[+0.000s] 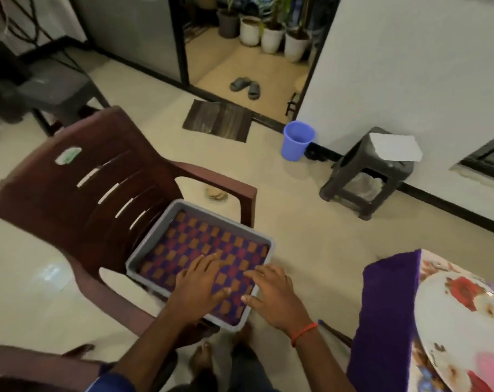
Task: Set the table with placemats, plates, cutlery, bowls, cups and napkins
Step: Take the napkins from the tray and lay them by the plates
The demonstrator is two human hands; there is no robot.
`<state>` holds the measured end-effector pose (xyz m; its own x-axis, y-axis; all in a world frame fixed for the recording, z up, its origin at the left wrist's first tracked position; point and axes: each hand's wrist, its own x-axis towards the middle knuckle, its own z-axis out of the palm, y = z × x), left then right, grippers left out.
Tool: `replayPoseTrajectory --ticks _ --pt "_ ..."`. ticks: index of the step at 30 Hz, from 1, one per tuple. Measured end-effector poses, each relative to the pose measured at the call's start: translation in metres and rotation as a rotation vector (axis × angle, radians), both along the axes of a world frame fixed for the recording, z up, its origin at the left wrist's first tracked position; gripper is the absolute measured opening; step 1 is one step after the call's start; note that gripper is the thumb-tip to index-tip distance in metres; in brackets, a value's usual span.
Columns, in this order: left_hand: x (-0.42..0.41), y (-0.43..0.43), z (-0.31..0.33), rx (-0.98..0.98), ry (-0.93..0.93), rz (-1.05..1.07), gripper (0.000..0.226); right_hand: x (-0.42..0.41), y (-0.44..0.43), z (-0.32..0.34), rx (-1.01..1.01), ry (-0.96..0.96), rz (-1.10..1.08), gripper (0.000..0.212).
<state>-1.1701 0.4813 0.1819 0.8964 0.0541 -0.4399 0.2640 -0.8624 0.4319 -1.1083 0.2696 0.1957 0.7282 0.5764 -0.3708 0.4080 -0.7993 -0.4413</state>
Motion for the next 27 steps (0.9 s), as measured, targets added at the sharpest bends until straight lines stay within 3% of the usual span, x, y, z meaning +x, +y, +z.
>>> replayPoseTrajectory --ticks 15,22,27 --pt "0.026 0.060 -0.135 -0.071 0.191 0.262 0.062 0.104 0.102 -0.163 -0.023 0.174 0.193 0.052" --pt "0.055 0.073 -0.220 -0.027 0.232 0.329 0.064 0.137 0.151 -0.253 -0.062 0.033 0.180 0.039" --pt "0.069 0.084 -0.279 -0.026 0.201 0.395 0.050 0.153 0.169 -0.305 -0.077 0.018 0.175 0.038"
